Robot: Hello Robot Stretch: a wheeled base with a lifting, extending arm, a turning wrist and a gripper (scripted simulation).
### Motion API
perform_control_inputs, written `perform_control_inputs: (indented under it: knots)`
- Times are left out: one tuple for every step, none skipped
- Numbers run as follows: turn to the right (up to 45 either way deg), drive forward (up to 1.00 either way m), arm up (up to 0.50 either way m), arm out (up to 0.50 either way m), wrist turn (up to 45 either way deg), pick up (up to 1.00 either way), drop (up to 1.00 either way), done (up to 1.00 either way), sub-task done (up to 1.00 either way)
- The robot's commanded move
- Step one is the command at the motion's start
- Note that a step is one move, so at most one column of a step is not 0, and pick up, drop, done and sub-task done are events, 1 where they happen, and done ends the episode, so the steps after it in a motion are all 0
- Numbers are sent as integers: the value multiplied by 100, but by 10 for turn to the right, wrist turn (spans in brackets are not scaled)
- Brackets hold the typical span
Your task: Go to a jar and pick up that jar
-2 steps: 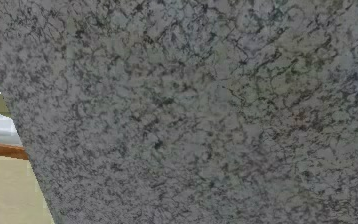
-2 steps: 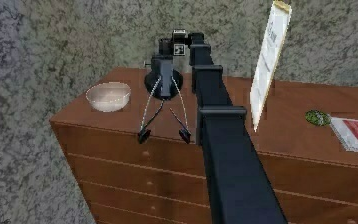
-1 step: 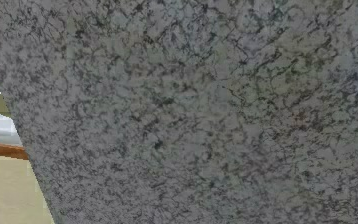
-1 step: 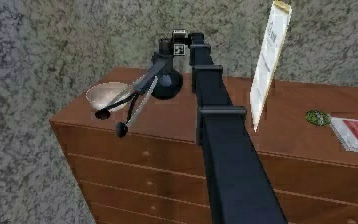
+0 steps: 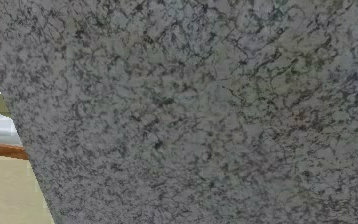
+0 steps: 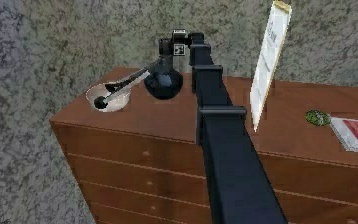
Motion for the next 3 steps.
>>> perform_control_inputs:
  knots:
    - [0, 0, 0, 0, 450, 0, 0, 0, 0]
    - [0, 0, 0, 0, 390, 0, 0, 0, 0]
    - [0, 0, 0, 0, 0, 100, 0, 0, 0]
